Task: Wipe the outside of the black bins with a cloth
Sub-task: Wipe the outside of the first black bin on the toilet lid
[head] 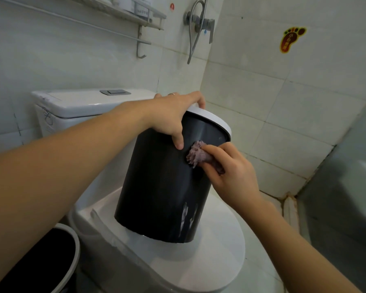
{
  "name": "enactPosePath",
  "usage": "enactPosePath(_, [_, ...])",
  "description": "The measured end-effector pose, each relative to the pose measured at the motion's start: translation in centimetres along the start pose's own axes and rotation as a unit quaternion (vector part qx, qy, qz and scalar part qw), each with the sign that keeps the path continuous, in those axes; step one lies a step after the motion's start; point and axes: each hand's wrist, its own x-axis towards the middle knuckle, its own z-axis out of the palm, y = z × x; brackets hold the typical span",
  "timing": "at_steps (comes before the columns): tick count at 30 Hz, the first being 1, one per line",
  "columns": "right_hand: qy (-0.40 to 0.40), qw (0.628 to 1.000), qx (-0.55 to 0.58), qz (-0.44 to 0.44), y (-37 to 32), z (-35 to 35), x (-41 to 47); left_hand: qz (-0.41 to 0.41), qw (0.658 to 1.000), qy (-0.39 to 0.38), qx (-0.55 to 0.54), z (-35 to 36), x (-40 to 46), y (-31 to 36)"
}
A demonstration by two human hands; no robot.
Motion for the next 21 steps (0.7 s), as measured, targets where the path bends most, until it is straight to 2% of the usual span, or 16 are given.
enactPosePath(5, [0.006,1.0,-0.002,0.009,0.0,-0.4,0.3,0.011,0.993,-0.027,-0.111,-0.3,-0.4,-1.0])
enactPosePath(7, [0.006,1.0,-0.006,0.009,0.1,-0.4,0.4,0.012,0.992,-0.023,-0.123,0.0,-0.4,-1.2])
enactPosePath(16, [0.001,1.0,-0.013,-0.004,0.2,-0.4,0.6,0.023,0.998,0.02,-0.062,0.9,-0.2,-0.7])
enactPosePath(18, [-0.005,1.0,-0.013,-0.028,0.2,-0.4,-0.1,0.027,0.998,0.028,-0.056,1.1,-0.1,-1.0])
enactPosePath(21, [-0.057,0.994,-0.021,-0.096,-0.2,-0.3,-1.8,0.026,0.998,0.026,-0.052,1.1,-0.2,-1.2])
